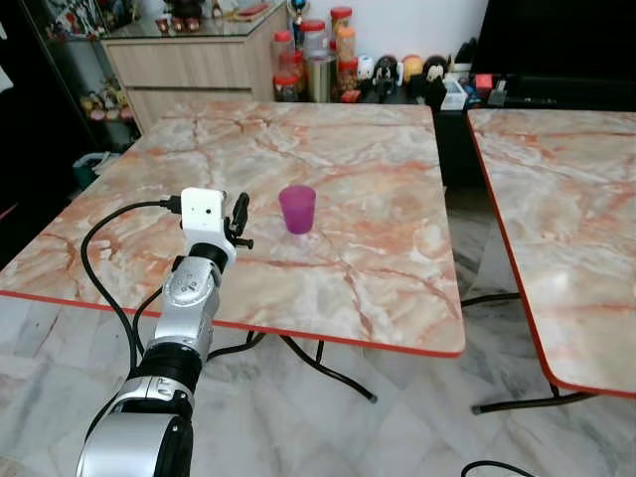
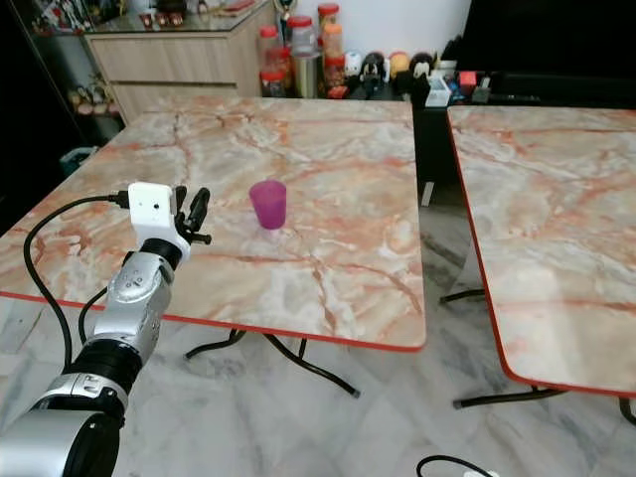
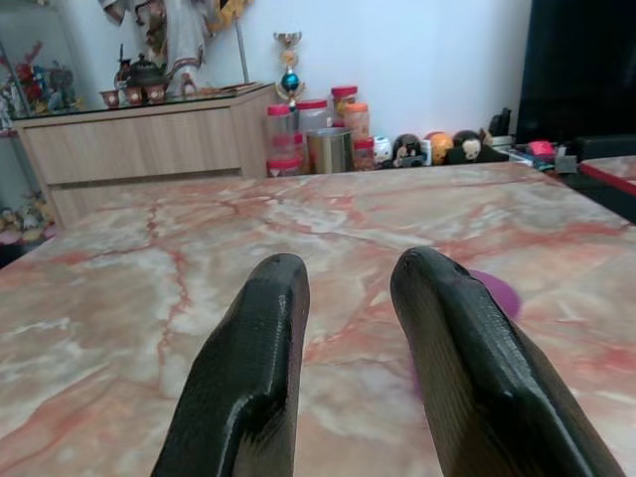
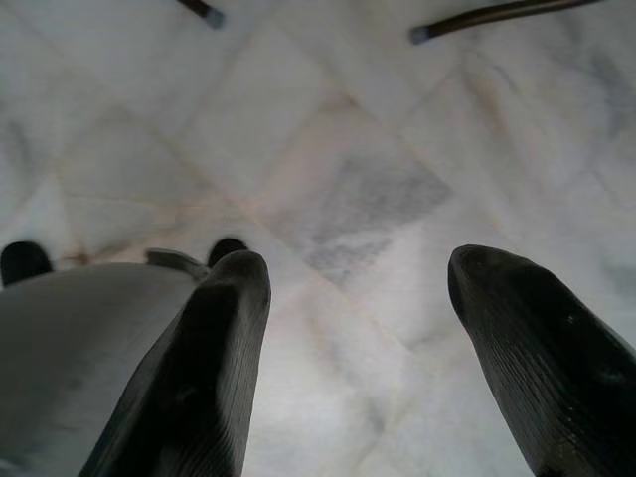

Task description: Setting the table

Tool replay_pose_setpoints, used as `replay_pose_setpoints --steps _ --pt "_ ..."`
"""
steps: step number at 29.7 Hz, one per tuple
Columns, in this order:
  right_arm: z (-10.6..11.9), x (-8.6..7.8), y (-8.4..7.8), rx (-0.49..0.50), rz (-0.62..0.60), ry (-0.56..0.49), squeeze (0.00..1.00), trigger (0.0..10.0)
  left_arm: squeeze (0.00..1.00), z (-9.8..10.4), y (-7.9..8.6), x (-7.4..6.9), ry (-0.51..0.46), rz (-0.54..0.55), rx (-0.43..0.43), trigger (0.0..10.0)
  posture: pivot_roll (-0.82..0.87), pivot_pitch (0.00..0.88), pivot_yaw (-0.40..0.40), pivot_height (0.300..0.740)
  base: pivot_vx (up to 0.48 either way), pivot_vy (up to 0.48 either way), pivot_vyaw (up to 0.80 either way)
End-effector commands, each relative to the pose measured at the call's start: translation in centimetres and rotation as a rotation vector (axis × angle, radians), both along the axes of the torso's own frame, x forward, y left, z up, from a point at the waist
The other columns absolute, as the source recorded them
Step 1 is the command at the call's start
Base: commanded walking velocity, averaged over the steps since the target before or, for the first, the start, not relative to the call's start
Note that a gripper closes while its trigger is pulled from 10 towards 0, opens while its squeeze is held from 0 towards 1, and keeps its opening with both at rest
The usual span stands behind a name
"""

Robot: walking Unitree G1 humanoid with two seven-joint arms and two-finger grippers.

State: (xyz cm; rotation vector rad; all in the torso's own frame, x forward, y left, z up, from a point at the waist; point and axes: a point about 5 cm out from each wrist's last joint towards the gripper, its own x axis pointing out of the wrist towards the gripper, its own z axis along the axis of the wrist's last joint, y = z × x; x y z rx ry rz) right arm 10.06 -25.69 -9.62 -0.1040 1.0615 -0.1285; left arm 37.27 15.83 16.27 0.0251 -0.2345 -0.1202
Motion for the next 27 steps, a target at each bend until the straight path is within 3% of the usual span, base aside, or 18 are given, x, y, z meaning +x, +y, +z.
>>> replay_pose_setpoints --steps 1,23,27 --pt "0.0 0.2 0.2 0.007 -0.002 -0.012 0.0 10.0 0.0 0.6 0.7 0.0 -0.021 0.02 -0.005 10.0 -0.01 0.0 0.04 0.74 0.33 0.0 0.0" --pt "-0.4 0.1 1.6 0.039 -0.008 0.0 0.0 10.0 0.0 1.3 0.5 0.2 -0.037 0.008 -0.004 10.0 0.0 0.0 0.047 0.74 0.334 0.0 0.0" --pt "-0.7 -0.3 2.2 0.05 -0.013 0.018 0.0 10.0 0.0 1.3 0.3 0.1 -0.001 -0.093 -0.094 10.0 0.0 0.0 0.051 0.74 0.0 0.0 0.0"
